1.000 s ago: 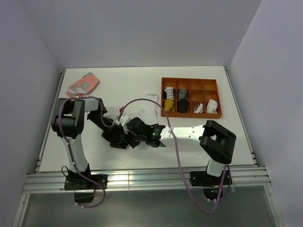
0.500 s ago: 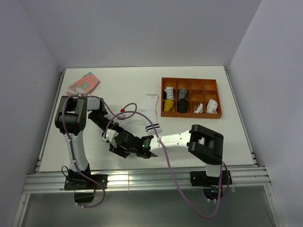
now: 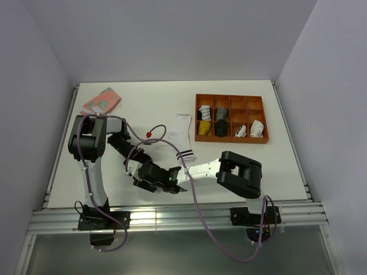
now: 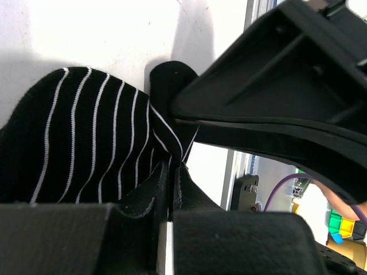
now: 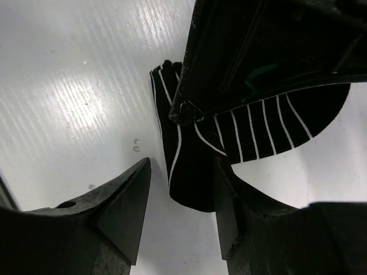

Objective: Roll the socks
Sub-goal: Roll the sock at the center of the board.

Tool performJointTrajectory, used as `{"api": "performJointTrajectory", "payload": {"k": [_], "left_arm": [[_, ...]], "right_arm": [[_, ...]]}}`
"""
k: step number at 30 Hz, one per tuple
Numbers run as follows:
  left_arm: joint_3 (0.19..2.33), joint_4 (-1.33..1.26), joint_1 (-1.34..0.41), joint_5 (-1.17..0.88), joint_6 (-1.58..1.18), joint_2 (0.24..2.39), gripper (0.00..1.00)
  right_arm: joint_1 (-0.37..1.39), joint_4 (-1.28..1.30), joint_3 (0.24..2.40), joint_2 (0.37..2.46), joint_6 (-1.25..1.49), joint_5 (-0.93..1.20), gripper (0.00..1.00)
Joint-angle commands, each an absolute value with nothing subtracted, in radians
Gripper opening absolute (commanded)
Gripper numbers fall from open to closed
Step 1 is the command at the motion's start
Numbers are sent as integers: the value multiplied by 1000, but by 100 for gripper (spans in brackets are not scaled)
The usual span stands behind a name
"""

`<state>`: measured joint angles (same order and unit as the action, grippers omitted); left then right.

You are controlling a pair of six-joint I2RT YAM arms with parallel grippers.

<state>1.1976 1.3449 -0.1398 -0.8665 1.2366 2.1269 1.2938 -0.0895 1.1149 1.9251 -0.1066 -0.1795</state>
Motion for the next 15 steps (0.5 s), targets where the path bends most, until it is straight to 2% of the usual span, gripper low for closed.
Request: {"api": "performJointTrajectory", "payload": {"k": [1,9,12,13,15], "left_arm": [[1215,1347,-143,-836,1272,2152,0],[1223,1368,-143,-833,1285,2166,0],[1221,1368,-143,-831,1285,2160,1],[1220,1368,-143,-831,1284,2157,0],[1221,1368,-143,-831,1279,2152,0]], "right_arm": [[1304,-123,1166,1947,-126,-209,54],[1304,-144,1186,1994,-133,-255,54],[1302,-114,1212,2023,-137,-258,46],[1302,-109,1212,2023,-132,-255,35],[1301,-106,1203,2016,-130,-252,26]]}}
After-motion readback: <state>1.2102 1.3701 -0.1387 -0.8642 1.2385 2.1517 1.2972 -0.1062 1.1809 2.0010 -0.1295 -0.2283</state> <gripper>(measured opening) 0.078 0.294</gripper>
